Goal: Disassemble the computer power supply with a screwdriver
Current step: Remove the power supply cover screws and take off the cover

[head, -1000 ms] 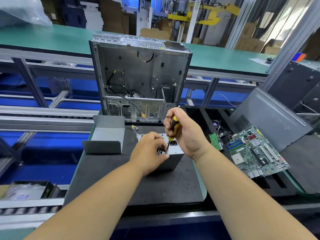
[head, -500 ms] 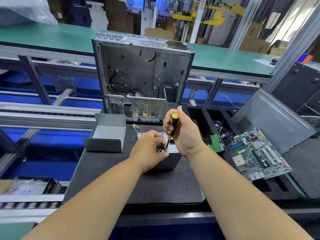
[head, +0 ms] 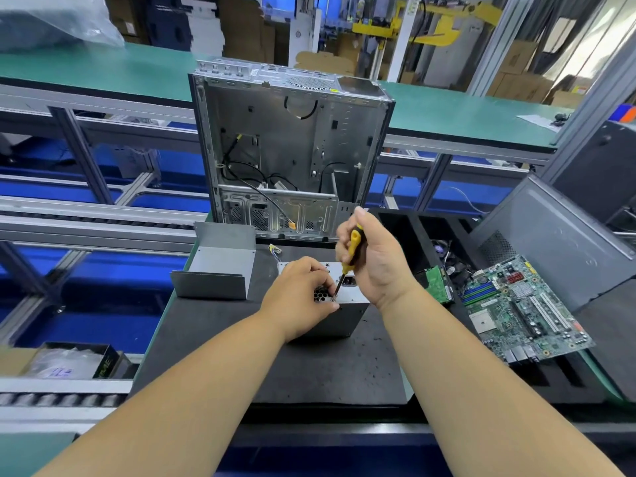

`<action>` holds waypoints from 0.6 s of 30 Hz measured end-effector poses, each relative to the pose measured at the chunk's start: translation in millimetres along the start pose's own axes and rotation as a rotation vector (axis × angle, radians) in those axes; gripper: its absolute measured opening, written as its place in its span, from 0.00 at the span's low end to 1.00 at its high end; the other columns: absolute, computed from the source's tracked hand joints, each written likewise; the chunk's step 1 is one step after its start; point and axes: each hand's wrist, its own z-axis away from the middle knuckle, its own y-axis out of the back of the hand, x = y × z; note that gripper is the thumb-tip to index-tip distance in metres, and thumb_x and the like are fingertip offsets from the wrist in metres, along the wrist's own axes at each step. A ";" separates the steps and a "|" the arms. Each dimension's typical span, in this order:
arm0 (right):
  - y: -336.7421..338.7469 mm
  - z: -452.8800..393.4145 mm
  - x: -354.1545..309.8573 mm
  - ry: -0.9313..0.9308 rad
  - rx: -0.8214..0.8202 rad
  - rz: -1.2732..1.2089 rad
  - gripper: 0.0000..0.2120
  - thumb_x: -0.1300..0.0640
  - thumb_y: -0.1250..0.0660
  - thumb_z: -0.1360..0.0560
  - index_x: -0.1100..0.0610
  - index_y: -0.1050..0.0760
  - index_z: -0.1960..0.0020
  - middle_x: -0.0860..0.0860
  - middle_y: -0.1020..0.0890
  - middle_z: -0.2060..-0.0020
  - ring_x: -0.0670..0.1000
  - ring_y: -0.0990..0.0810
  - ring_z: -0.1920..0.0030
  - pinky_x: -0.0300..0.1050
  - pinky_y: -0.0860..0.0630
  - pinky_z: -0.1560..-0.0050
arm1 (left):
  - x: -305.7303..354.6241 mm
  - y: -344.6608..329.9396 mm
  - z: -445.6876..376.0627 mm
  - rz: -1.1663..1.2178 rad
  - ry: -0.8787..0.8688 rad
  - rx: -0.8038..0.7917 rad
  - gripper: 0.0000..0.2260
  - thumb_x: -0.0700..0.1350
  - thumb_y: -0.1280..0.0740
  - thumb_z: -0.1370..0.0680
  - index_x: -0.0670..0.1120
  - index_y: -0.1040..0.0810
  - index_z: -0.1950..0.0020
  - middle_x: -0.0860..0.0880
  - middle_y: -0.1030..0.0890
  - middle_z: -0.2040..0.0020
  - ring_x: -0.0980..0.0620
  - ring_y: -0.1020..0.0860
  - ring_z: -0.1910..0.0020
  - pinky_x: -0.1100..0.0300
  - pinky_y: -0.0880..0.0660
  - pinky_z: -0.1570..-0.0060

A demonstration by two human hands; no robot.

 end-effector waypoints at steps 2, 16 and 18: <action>5.9 0.9 -1.4 -0.014 0.072 0.012 0.14 0.47 0.33 0.26 0.49 0.24 0.68 0.49 0.24 0.68 0.49 0.27 0.71 0.43 0.29 0.63 | -0.8 0.7 -1.3 -0.002 0.003 -0.010 0.10 0.53 0.25 0.29 0.62 0.26 0.62 0.63 0.31 0.46 0.59 0.34 0.41 0.61 0.33 0.44; -2.0 4.6 0.6 0.005 -0.039 -0.066 0.21 0.40 0.43 0.20 0.57 0.28 0.58 0.50 0.32 0.72 0.49 0.37 0.70 0.41 0.37 0.66 | -2.5 0.7 -6.5 -0.038 -0.006 -0.013 0.08 0.54 0.25 0.29 0.59 0.25 0.59 0.63 0.30 0.46 0.59 0.34 0.41 0.62 0.35 0.45; 0.8 5.4 -0.3 0.007 -0.034 -0.039 0.12 0.46 0.39 0.22 0.55 0.31 0.57 0.49 0.30 0.70 0.49 0.35 0.69 0.42 0.36 0.63 | -2.2 0.4 -6.4 -0.049 -0.011 -0.014 0.08 0.54 0.25 0.29 0.58 0.24 0.59 0.63 0.30 0.45 0.59 0.35 0.41 0.63 0.36 0.45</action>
